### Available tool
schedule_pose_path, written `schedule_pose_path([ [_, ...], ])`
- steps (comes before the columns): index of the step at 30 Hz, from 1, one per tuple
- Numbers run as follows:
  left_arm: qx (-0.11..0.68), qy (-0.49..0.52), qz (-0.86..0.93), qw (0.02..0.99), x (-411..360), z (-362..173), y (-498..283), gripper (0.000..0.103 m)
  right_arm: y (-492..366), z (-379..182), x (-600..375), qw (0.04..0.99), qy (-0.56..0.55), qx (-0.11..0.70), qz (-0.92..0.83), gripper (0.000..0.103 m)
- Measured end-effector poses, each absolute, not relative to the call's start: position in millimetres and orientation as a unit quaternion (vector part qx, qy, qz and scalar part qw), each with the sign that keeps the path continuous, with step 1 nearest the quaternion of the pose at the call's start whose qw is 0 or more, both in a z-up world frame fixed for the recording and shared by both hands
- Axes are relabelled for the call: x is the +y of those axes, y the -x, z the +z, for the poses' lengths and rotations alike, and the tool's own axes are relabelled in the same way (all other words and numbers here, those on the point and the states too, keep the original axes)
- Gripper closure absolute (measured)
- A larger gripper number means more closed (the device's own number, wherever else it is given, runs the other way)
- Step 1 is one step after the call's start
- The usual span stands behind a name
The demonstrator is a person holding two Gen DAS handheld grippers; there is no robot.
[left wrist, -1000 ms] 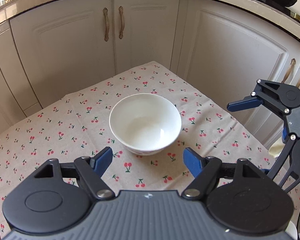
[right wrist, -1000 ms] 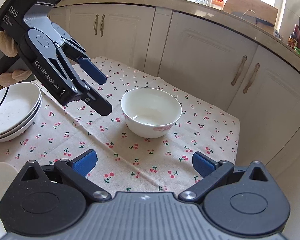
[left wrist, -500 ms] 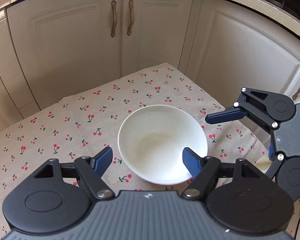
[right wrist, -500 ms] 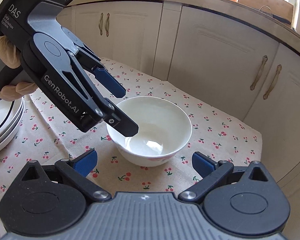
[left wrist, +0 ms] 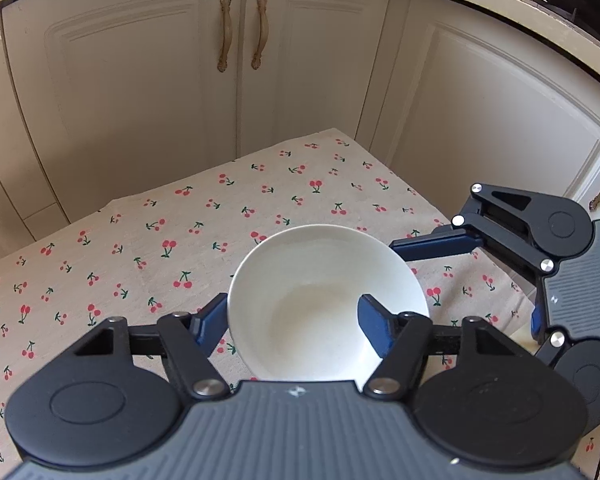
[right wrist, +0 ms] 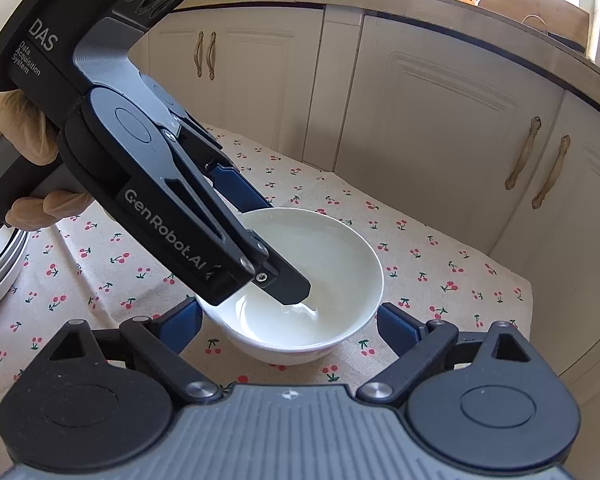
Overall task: Organize plates and bowls
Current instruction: 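Lift the white bowl with the left gripper toward the nested bowls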
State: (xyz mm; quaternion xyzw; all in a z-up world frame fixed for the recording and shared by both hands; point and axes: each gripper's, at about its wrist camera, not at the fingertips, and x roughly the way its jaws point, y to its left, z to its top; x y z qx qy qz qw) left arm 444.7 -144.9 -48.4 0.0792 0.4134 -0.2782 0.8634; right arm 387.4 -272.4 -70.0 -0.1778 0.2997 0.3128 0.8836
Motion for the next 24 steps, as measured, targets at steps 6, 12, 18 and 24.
schedule_pose_path([
  [6, 0.416, -0.073, -0.283, 0.861, -144.8, -51.3, -448.7, 0.035, -388.7, -71.4, -272.0, 0.882, 0.180, 0.300, 0.314, 0.006],
  [12, 0.415, -0.075, -0.285, 0.861, -144.9, -52.2, -449.5, 0.035, -390.0, -72.8, -269.4, 0.883, 0.178, 0.304, 0.312, 0.006],
  [18, 0.415, -0.079, -0.285, 0.860, -145.7, -51.8, -448.7, 0.035, -389.0, -72.0, -268.7, 0.884, 0.176, 0.306, 0.308, 0.006],
  [24, 0.418, -0.081, -0.289, 0.858, -146.4, -48.5, -442.5, 0.035, -384.0, -68.8, -267.8, 0.882, 0.172, 0.317, 0.305, 0.006],
])
